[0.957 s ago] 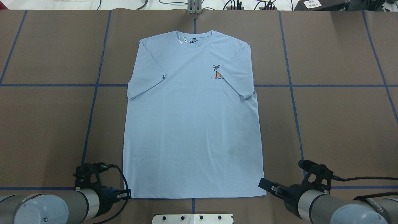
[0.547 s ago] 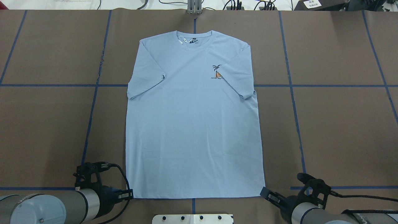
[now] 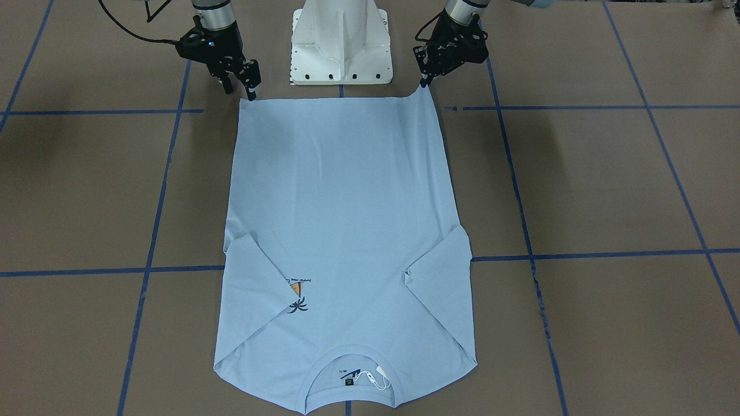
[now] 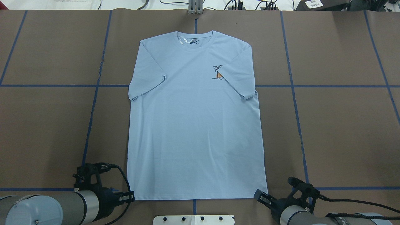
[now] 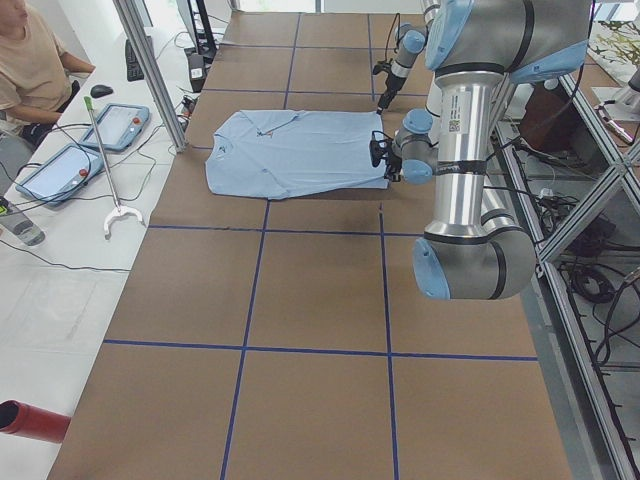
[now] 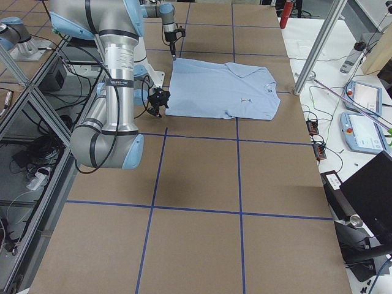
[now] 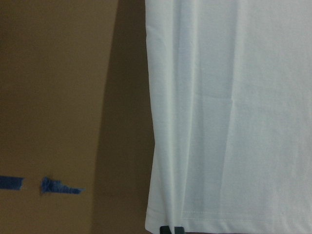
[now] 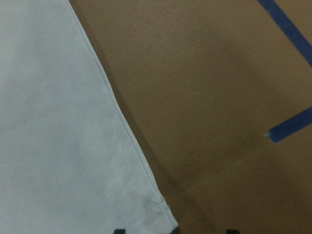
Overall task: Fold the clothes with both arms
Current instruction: 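Grasp the hem corners with the left and right grippers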
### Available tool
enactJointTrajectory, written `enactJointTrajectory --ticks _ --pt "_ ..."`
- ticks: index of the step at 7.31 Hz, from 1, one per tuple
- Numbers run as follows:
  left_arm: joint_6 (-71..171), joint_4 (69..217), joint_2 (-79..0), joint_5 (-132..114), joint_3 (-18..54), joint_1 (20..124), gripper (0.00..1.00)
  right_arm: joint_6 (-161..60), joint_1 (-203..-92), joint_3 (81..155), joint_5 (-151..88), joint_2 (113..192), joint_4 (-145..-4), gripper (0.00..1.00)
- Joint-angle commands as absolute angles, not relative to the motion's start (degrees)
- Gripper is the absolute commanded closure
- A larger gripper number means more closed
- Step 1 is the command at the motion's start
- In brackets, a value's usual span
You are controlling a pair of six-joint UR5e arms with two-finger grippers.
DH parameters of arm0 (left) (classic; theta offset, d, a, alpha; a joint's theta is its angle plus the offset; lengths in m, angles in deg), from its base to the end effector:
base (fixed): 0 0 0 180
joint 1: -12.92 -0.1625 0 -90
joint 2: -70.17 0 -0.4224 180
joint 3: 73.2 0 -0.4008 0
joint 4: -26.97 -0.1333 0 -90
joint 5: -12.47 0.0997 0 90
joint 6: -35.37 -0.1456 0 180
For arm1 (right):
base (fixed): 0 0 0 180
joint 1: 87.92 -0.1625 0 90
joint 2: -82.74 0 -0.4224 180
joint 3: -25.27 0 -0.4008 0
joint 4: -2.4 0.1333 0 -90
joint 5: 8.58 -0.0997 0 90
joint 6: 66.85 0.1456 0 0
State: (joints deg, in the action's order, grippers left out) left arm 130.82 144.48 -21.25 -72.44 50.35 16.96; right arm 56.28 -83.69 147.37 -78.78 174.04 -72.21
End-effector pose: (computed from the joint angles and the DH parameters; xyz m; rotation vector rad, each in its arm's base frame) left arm 0.5020 -0.1820 0.3336 0.0666 1.0925 -0.1972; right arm -0.5147 -0.1451 0.4025 0.0547 -0.8744 0.6115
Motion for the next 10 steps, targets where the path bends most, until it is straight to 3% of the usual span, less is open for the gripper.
enactJointTrajectory --ticks 1,2,7,10 --pt "130.82 144.48 -21.23 -72.61 50.72 16.96 1.00 55.59 -84.57 147.17 -78.02 173.88 -72.22 0.28" --pt "130.82 144.48 -21.23 -72.61 50.73 16.96 1.00 55.41 -85.36 147.17 -78.02 173.88 -72.22 0.33" --pt "130.82 144.48 -21.23 -72.61 50.81 16.96 1.00 55.32 -85.81 147.35 -78.19 173.80 -72.22 0.34" --pt "130.82 144.48 -21.23 -72.61 50.81 16.96 1.00 55.41 -85.28 147.09 -78.10 170.30 -75.88 0.44"
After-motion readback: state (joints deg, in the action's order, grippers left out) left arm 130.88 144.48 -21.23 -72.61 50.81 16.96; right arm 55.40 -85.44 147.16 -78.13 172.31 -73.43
